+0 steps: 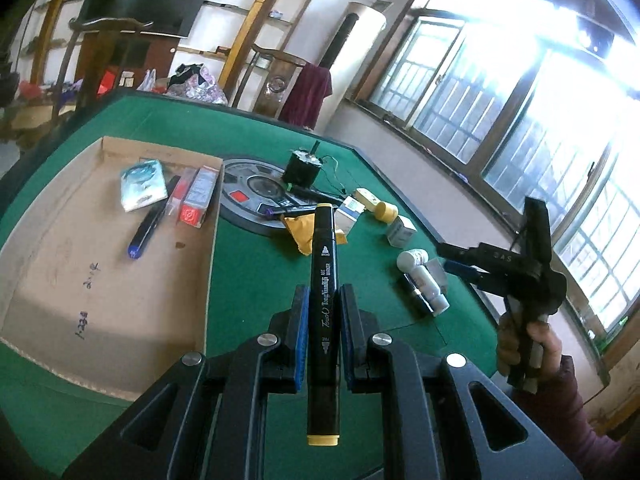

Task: Organize objects
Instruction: 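Grasp the white plastic bottle with the right tool while the left holds the marker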

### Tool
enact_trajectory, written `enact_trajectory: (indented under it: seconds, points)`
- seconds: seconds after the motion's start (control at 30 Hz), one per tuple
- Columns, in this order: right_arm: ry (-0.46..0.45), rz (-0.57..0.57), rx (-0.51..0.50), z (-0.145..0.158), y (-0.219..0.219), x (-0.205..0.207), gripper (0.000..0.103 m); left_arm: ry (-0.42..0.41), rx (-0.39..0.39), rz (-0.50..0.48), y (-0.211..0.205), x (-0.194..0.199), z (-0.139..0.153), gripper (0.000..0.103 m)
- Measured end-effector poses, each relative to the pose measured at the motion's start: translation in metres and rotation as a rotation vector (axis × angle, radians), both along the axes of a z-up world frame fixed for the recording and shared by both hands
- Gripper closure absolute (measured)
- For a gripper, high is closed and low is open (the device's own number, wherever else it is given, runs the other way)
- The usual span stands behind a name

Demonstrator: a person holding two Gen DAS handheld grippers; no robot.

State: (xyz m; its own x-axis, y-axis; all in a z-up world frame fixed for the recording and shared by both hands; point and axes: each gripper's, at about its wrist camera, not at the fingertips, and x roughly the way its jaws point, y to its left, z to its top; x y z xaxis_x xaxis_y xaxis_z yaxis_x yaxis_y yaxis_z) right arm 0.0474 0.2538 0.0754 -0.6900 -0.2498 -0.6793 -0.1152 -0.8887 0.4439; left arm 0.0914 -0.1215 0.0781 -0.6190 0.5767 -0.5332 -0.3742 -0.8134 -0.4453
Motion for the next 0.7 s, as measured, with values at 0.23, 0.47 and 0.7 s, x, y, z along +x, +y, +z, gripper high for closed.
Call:
enact_trajectory:
  seconds: [0.23,0.47,0.7]
  points:
    - [-0.068,0.132,-0.066,-0.008,-0.076,-0.042,0.05,0.007,0.013,0.033,-0.026,0.01,-0.001,0.091]
    - [-0.142,0.065,0.108,-0.012,-0.048,-0.03,0.05,0.012,0.031,0.024,-0.044,0.006,-0.009,0.091]
    - [-0.18,0.027,0.211,-0.019,-0.04,-0.025,0.072,0.004,0.035,0.022,-0.044,0.008,-0.014,0.091]
